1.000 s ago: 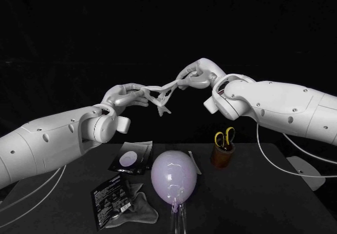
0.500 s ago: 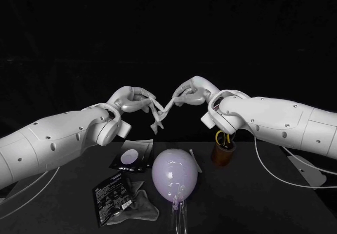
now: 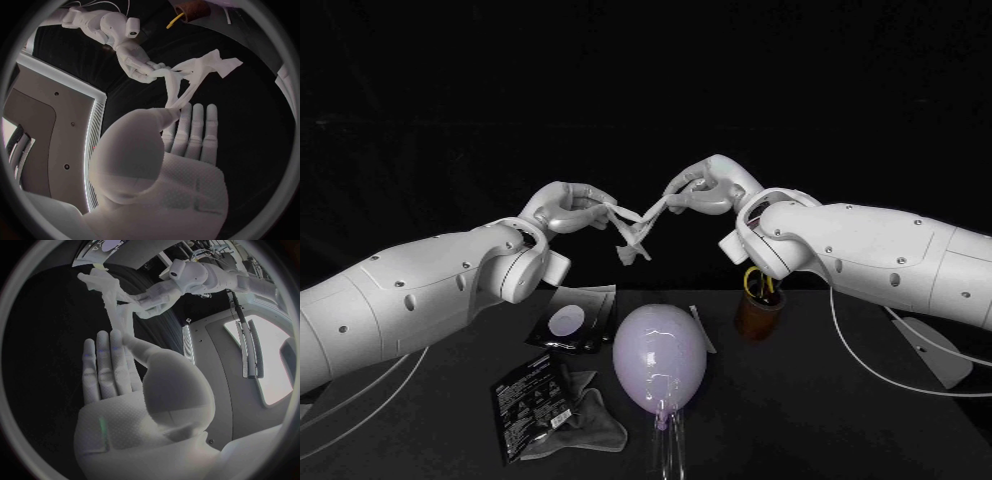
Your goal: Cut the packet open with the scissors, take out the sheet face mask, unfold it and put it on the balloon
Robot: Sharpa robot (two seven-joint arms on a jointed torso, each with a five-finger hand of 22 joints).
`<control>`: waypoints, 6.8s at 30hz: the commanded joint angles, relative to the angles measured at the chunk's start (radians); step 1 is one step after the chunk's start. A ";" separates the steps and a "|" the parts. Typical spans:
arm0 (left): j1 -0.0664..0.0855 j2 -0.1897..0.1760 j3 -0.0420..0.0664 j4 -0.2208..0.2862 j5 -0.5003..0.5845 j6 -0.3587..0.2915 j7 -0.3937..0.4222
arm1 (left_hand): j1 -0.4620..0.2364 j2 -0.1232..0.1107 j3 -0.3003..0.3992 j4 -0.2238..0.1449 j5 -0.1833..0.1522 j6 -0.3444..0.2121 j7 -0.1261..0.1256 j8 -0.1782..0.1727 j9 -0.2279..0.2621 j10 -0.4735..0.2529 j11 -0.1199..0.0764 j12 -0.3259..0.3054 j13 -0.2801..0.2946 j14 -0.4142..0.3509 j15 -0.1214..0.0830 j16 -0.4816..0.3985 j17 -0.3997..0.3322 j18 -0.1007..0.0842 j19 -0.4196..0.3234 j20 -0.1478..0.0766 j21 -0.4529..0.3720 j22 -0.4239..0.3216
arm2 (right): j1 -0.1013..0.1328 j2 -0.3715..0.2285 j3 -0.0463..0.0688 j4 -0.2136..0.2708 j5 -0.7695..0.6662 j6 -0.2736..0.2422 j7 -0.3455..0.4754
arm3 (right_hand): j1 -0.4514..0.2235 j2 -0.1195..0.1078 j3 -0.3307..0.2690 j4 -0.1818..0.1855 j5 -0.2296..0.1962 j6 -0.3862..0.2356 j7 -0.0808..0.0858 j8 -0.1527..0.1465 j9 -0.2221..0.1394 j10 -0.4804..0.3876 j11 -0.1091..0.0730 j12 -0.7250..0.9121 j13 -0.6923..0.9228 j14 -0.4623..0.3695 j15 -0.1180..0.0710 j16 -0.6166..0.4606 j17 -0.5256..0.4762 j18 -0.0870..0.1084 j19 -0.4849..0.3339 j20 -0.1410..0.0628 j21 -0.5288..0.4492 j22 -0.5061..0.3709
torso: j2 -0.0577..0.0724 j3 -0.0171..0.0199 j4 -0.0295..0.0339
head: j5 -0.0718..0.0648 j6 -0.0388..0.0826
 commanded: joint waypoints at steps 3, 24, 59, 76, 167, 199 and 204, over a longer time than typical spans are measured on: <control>-0.010 0.010 -0.001 -0.014 0.223 0.001 0.096 | 0.000 -0.004 0.030 0.013 0.000 0.022 0.078 0.029 0.044 -0.012 0.019 -0.070 -0.047 0.034 0.020 -0.174 -0.107 0.034 0.010 0.051 -0.148 -0.111 | 0.017 -0.002 0.007 -0.018 0.076 -0.029 0.051 | 0.012 0.002 0.003 0.003 0.003 0.003 0.000 0.002 0.012 -0.003 -0.003 -0.006 0.001 0.003 0.001 -0.006 0.001 0.010 -0.004 -0.001 0.006 0.001 | 0.001 -0.0012 -0.0008 | -0.005 -0.002; -0.019 0.021 0.000 -0.031 0.475 0.122 0.157 | 0.009 0.049 0.044 0.052 0.000 -0.127 0.093 0.150 0.159 0.042 0.025 -0.241 -0.047 0.280 0.005 -0.401 -0.217 0.075 0.182 0.058 -0.351 -0.296 | 0.050 0.024 0.014 -0.082 0.063 0.037 -0.004 | 0.014 0.003 0.004 0.002 0.003 0.002 0.000 0.002 0.012 -0.004 -0.003 -0.008 0.001 0.002 0.002 -0.009 0.001 0.010 -0.006 -0.001 0.006 0.003 | 0.000 -0.0015 0.0005 | -0.008 0.009; -0.026 0.048 0.007 -0.035 0.602 0.171 0.158 | -0.108 0.130 0.227 0.161 0.000 -0.561 0.114 0.590 0.345 -0.256 0.103 -0.192 -0.038 0.218 0.067 -0.577 -0.255 0.063 0.276 0.057 -0.462 -0.336 | 0.067 0.014 0.030 -0.006 0.156 0.031 0.015 | 0.014 0.003 0.004 0.003 0.003 0.001 0.001 0.001 0.012 -0.004 -0.002 -0.009 0.001 0.002 0.002 -0.010 0.001 0.010 -0.006 -0.001 0.007 0.004 | 0.000 -0.0006 0.0024 | -0.007 0.016; -0.026 0.050 0.007 -0.031 0.635 0.272 0.119 | -0.147 0.172 0.225 0.164 0.001 -0.669 0.150 0.677 0.338 -0.303 0.056 -0.110 -0.029 0.494 -0.010 -0.446 -0.167 0.086 0.598 -0.010 -0.374 -0.335 | 0.067 0.051 0.029 -0.075 0.173 0.052 0.004 | 0.015 0.004 0.004 0.003 0.003 0.001 0.001 0.001 0.012 -0.005 -0.002 -0.009 0.001 0.002 0.002 -0.011 0.001 0.009 -0.007 -0.001 0.008 0.006 | -0.001 -0.0016 -0.0003 | -0.005 0.016; -0.023 0.018 0.015 -0.045 0.239 -0.002 0.194 | -0.035 0.050 -0.033 -0.054 -0.001 -0.011 0.060 0.146 -0.070 -0.101 0.035 -0.046 -0.040 -0.151 0.015 0.248 0.380 -0.039 0.158 -0.092 0.132 0.108 | 0.059 0.036 0.022 -0.074 -0.102 -0.020 0.012 | 0.018 0.002 0.002 0.000 0.003 0.002 0.001 0.001 0.014 -0.003 -0.002 -0.010 0.003 0.004 0.001 -0.015 0.003 0.009 -0.010 -0.001 0.011 0.013 | -0.001 0.0003 0.0007 | -0.009 0.018; -0.024 0.034 0.015 -0.051 0.410 0.154 0.220 | -0.024 0.114 0.061 0.057 0.001 -0.271 0.093 0.300 0.169 -0.187 0.072 -0.050 -0.045 0.045 0.048 -0.192 -0.100 0.049 0.056 0.058 -0.261 -0.148 | 0.071 -0.027 0.030 0.091 0.104 -0.030 0.059 | 0.019 0.003 0.003 0.000 0.003 0.002 0.001 0.001 0.014 -0.003 -0.002 -0.010 0.003 0.004 0.001 -0.016 0.003 0.009 -0.010 -0.001 0.011 0.014 | -0.001 -0.0007 -0.0001 | -0.008 0.028; -0.024 0.036 0.015 -0.057 0.474 0.164 0.229 | -0.037 0.137 0.102 0.129 0.000 -0.420 0.075 0.450 0.272 -0.190 0.073 -0.086 -0.045 0.185 0.037 -0.291 -0.162 0.081 0.194 0.058 -0.335 -0.240 | 0.071 -0.028 0.031 0.091 0.105 -0.031 0.058 | 0.019 0.003 0.003 0.000 0.003 0.002 0.001 0.001 0.014 -0.003 -0.002 -0.010 0.003 0.004 0.001 -0.016 0.003 0.009 -0.010 -0.001 0.011 0.014 | -0.001 -0.0006 -0.0002 | -0.008 0.031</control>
